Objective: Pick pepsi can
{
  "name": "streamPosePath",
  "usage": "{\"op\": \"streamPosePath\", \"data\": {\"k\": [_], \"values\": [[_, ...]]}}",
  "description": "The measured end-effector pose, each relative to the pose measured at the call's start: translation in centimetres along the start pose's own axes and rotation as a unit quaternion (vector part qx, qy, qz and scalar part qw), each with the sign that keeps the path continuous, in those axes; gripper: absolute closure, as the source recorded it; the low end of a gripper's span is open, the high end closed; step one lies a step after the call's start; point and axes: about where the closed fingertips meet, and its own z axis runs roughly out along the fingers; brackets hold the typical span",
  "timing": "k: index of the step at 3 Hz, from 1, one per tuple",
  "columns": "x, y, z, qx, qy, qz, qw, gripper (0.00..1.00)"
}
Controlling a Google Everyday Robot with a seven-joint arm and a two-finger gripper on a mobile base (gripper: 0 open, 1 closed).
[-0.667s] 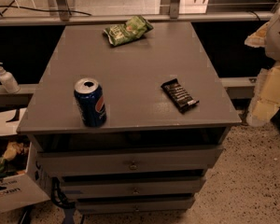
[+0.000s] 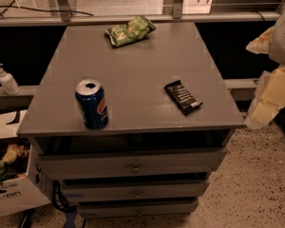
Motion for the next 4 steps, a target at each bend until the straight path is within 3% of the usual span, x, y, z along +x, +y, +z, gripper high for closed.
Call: {"op": "streamPosePath", "data": {"k": [1,2,3,4], "values": [[-0.1,1.0,2.8,-0.049,-0.082,0.057,0.9938,0.0],[-1.7,1.9,4.9,-0.084,-0.172,0.093,0.9771,0.0],[-4.8,3.6,5.1,-0.107,-0.261,0.098,0.9545,0.0],[-6.0,4.0,4.4,-0.115,-0.282,0.099,0.9475,0.0]]}}
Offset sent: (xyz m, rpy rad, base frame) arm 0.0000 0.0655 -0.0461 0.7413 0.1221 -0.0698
